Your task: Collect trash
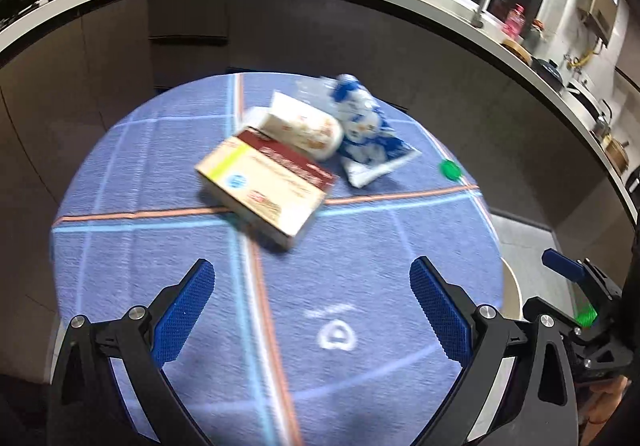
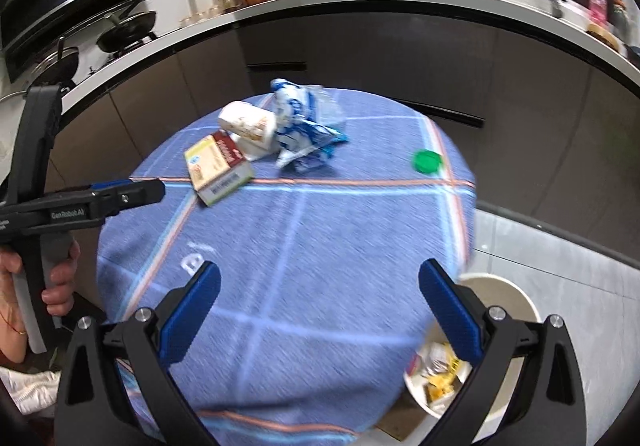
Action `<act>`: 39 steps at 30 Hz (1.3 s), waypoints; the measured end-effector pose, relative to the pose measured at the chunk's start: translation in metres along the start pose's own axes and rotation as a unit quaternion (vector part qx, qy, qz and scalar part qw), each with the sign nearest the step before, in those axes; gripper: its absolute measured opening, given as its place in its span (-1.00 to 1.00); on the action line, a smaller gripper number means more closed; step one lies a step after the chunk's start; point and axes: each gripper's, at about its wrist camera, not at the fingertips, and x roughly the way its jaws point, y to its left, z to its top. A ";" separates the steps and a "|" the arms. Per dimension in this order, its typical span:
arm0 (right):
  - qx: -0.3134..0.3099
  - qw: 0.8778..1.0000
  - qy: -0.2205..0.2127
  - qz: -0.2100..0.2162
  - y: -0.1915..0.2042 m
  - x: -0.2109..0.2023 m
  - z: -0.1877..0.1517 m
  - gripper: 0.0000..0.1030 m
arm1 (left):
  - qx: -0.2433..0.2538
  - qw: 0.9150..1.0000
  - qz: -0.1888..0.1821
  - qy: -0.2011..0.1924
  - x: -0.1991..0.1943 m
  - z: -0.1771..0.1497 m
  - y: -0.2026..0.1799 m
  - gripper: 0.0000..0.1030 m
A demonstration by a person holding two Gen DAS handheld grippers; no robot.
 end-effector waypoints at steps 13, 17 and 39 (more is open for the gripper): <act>-0.034 0.999 0.010 0.023 0.031 0.066 0.061 0.85 | -0.051 0.998 -0.015 0.038 0.036 0.037 0.056 0.83; -0.036 0.999 0.005 0.019 0.026 0.087 0.085 0.82 | -0.057 0.997 -0.011 0.053 0.054 0.045 0.054 0.83; -0.026 0.999 0.001 0.031 0.010 0.161 0.129 0.20 | -0.185 0.976 0.046 0.104 0.121 0.078 0.060 0.84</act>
